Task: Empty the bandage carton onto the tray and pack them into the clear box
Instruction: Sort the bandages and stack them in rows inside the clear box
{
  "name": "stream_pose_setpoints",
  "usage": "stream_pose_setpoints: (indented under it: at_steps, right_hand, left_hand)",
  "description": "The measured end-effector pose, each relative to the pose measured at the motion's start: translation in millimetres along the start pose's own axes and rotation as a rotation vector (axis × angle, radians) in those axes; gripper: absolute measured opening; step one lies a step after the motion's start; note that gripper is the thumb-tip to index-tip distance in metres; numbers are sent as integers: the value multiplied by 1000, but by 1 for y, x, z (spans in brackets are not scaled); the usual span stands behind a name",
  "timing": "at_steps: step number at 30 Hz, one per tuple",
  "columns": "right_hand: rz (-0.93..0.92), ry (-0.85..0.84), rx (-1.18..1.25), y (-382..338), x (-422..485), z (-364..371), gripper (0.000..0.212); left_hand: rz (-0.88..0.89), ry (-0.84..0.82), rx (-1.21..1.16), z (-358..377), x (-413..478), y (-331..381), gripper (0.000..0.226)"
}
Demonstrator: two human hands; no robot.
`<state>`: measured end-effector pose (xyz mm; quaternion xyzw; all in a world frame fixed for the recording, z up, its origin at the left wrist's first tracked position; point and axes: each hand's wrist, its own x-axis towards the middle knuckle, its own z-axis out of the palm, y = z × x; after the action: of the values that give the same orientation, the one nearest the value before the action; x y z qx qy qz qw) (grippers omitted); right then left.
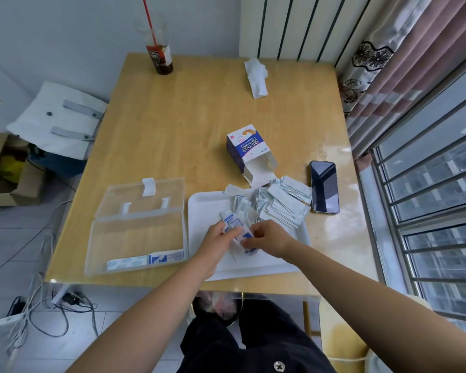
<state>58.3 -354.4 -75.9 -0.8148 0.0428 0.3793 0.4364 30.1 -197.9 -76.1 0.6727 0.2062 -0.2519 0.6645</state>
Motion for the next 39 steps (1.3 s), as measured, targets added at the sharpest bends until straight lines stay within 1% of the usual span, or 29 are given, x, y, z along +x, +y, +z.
stream_pose_setpoints:
  at_steps: [1,3,4,5,7,9,10,14,19,22,26,29,31,35,39]
  right_hand:
    - [-28,67,-167,4,1,-3,29]
    - [-88,161,-479,12,2,-6,12]
    - [-130,183,-607,14,1,-5,6]
    - [-176,193,-707,16,1,-2,7]
    - [-244,194,-828,21,3,5,12]
    - [-264,190,-878,25,5,10,16]
    - [-262,187,-892,29,6,11,17]
    - [-232,139,-863,44,2,8,21]
    - [-208,123,-754,55,-1,4,18]
    - [-231,119,-667,56,0,8,17]
    - [-247,97,-576,55,2,14,19]
    - [-242,106,-546,55,1,14,15]
    - [-226,132,-565,54,-1,12,10]
    - [-217,182,-580,46,-6,8,8]
    - [-276,177,-509,28,-9,3,4]
  left_hand:
    - [29,45,101,-5,2,-5,6]
    - [68,103,328,-12,8,-17,14]
    - [79,98,425,-12,9,-21,18]
    - [88,81,520,-11,10,-24,20]
    - [108,54,700,-5,11,-28,24]
    - [131,60,856,0,12,-33,26]
    - [129,76,895,1,12,-35,26]
    - [180,124,949,3,8,-40,19]
    - [202,138,948,5,7,-44,14]
    - [183,115,922,8,8,-45,12]
    - [191,55,863,15,10,-47,20]
    - [181,7,849,17,8,-48,24]
    - [189,14,864,14,8,-47,21]
    - [235,6,931,8,4,-38,10]
    - [269,-1,954,-1,2,-17,11]
